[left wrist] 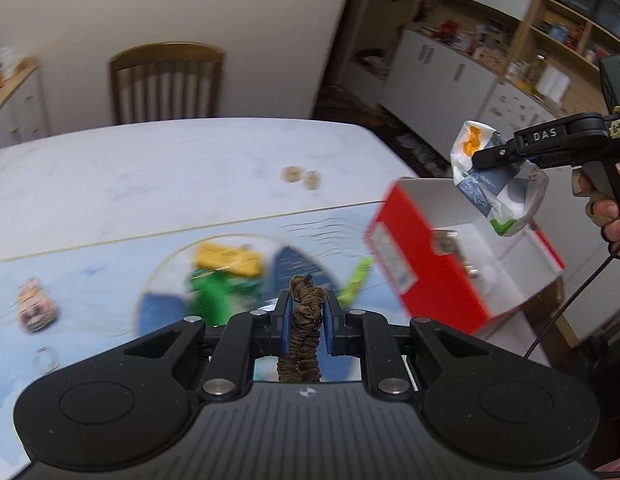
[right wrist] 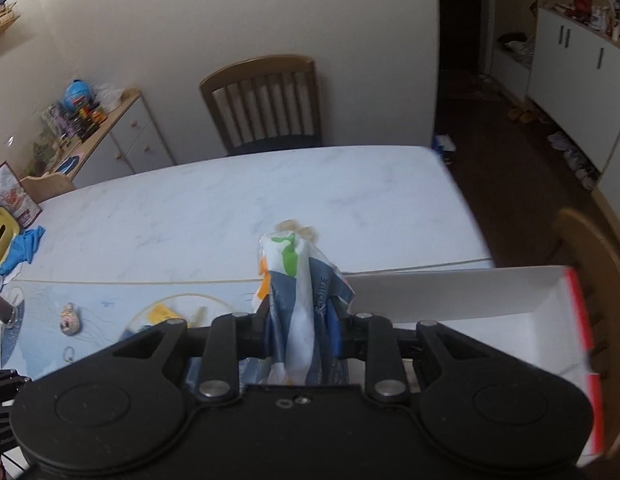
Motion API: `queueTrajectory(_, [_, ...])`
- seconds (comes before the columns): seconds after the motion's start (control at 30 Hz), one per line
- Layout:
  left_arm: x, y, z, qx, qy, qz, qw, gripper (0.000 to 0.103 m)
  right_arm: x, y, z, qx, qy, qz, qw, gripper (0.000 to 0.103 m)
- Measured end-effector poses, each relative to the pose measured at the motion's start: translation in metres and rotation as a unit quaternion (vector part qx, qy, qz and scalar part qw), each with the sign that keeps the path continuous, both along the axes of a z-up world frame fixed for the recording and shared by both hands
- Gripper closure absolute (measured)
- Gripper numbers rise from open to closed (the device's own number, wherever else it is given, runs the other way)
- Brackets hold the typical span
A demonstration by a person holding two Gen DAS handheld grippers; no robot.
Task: Organize objects
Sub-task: 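Carry the bracelet and printed pouch over the cardboard box with both tools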
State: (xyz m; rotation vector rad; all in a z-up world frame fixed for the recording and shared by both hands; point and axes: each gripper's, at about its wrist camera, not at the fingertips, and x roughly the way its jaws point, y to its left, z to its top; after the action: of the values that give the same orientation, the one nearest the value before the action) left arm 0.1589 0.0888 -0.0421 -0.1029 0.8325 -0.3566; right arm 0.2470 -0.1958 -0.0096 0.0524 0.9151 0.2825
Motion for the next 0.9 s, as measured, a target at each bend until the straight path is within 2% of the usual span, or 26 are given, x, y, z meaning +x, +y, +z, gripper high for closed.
queueTrajectory(0.37, [0.034, -0.140, 0.004, 0.002, 0.003, -0.081, 0.9967, 0.088, -0.003, -0.112, -0.018, -0.017, 0.006, -0.053, 0.998, 0.078])
queueTrajectory(0.63, [0.061, -0.226, -0.017, 0.006, 0.047, -0.126, 0.9909, 0.088, 0.003, -0.146, -0.046, -0.034, 0.019, -0.044, 0.998, 0.078])
queueTrajectory(0.9, [0.085, -0.278, -0.051, 0.060, 0.087, -0.142, 0.9843, 0.087, 0.018, -0.157, -0.072, -0.035, 0.038, -0.015, 0.999, 0.078])
